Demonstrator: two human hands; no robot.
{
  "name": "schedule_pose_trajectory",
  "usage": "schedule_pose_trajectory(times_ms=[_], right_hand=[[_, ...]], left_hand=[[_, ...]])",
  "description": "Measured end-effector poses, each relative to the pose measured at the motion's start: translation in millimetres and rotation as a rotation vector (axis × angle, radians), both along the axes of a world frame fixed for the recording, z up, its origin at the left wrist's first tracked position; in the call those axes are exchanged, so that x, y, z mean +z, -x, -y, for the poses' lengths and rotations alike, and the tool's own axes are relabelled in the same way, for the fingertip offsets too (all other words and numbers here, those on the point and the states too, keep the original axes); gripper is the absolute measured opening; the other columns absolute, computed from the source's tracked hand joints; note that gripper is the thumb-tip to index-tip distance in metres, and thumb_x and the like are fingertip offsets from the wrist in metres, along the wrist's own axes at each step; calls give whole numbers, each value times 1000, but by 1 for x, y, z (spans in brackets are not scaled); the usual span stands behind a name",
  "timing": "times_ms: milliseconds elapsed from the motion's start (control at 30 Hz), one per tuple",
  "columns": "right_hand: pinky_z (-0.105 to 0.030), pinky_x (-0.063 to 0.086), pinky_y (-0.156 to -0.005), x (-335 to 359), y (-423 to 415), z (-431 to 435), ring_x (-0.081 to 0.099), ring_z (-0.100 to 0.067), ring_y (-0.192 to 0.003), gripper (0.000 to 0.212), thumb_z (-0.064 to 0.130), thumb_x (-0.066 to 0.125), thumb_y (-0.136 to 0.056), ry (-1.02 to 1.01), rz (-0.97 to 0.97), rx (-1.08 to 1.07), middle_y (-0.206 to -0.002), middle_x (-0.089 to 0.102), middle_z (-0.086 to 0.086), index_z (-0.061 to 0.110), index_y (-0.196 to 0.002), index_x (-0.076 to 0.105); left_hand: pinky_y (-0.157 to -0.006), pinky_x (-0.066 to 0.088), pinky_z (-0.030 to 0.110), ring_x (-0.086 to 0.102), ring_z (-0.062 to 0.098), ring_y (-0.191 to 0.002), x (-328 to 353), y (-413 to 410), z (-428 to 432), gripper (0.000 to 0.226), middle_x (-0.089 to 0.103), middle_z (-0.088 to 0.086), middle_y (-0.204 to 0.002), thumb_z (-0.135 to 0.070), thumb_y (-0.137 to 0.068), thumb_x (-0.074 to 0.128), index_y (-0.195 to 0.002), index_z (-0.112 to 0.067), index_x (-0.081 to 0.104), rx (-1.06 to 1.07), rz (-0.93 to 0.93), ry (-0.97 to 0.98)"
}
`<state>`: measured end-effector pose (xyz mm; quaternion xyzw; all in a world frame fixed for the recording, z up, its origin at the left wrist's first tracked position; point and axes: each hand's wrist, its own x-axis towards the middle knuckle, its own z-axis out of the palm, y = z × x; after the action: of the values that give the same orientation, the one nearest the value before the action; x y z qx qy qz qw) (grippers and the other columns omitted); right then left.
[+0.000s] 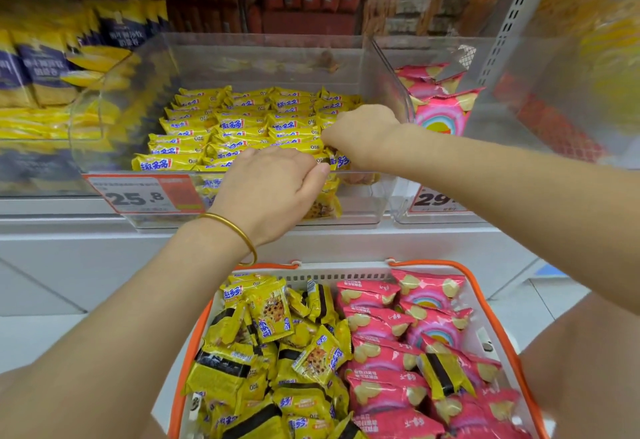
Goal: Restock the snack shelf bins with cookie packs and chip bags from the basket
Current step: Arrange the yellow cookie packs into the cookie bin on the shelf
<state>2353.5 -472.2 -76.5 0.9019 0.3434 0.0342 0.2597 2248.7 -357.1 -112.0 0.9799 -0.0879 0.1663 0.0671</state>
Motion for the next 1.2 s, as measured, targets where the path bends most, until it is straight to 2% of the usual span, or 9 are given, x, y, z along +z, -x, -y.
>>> schedule_pose_trajectory(times_ms=[267, 433, 567, 700, 767, 833, 967, 1100, 1200], right_hand=[[-31, 39, -68, 22, 7, 4, 55, -30, -94, 37, 1, 62, -84, -138, -217, -71, -111, 56, -13, 4, -118, 48], [-32, 42, -71, 53, 56, 37, 56, -27, -87, 26, -5, 53, -81, -661, -81, 84, -96, 59, -6, 11, -102, 56], [-24, 44, -59, 4, 103, 60, 60, -17, -67, 23, -3, 56, -79, -977, -413, 98, -80, 62, -2, 18, -89, 55], [-20, 36, -67, -116, 111, 50, 61, -21, -93, 19, 7, 58, -86, -550, -732, -64, -100, 65, -5, 12, -104, 63], [-25, 40, -82, -171, 113, 42, 57, -22, -108, 30, 8, 59, -86, -403, -824, -57, -116, 62, -5, 13, -115, 62], [-33, 44, -95, -212, 116, 36, 50, -25, -119, 47, 3, 57, -85, -269, -836, 12, -129, 54, -6, 17, -130, 52], [-44, 45, -94, -249, 127, 28, 40, -30, -122, 69, 20, 71, -80, 16, -669, 135, -132, 40, -10, 22, -140, 35], [-41, 39, -93, -247, 127, 28, 38, -27, -121, 62, 32, 72, -77, -3, -504, 249, -130, 42, -8, 18, -130, 44], [-35, 38, -84, -228, 114, 39, 45, -24, -112, 57, 38, 71, -73, -195, -546, 132, -120, 48, -4, 14, -119, 47]], left_hand=[[-78, 33, 35, 52, 24, -92, 2, 3, -1, 50, 57, -1, -86, -46, -91, 15, -82, -18, 56, -29, 34, 46], [-84, 42, 46, 55, 30, -98, 12, 24, -2, 34, 63, 5, -102, -34, -89, 39, -98, -13, 64, -114, 193, 90], [-79, 45, 46, 54, 29, -93, 2, 50, -2, 33, 62, 4, -95, -32, -86, 39, -95, -13, 64, -134, 50, 46], [-84, 47, 44, 51, 24, -101, -23, 66, -2, 54, 61, 1, -104, -47, -80, 24, -102, -18, 65, -105, -259, -78], [-87, 46, 40, 48, 22, -108, -32, 67, -2, 40, 58, 0, -110, -41, -89, 34, -107, -20, 63, -74, -348, -115], [-86, 44, 37, 47, 19, -112, -35, 66, -1, 28, 57, -1, -112, -33, -93, 42, -109, -20, 62, -63, -377, -110], [-89, 41, 34, 47, 20, -112, -36, 60, 2, 26, 57, -1, -114, -29, -95, 43, -110, -18, 62, -84, -373, -95], [-90, 43, 35, 48, 19, -111, -38, 54, 4, 26, 57, -1, -115, -29, -96, 43, -110, -19, 62, -78, -365, -70], [-82, 40, 28, 51, 17, -106, -41, 50, 4, 26, 57, -1, -115, -32, -96, 44, -111, -20, 61, -56, -407, -60]])
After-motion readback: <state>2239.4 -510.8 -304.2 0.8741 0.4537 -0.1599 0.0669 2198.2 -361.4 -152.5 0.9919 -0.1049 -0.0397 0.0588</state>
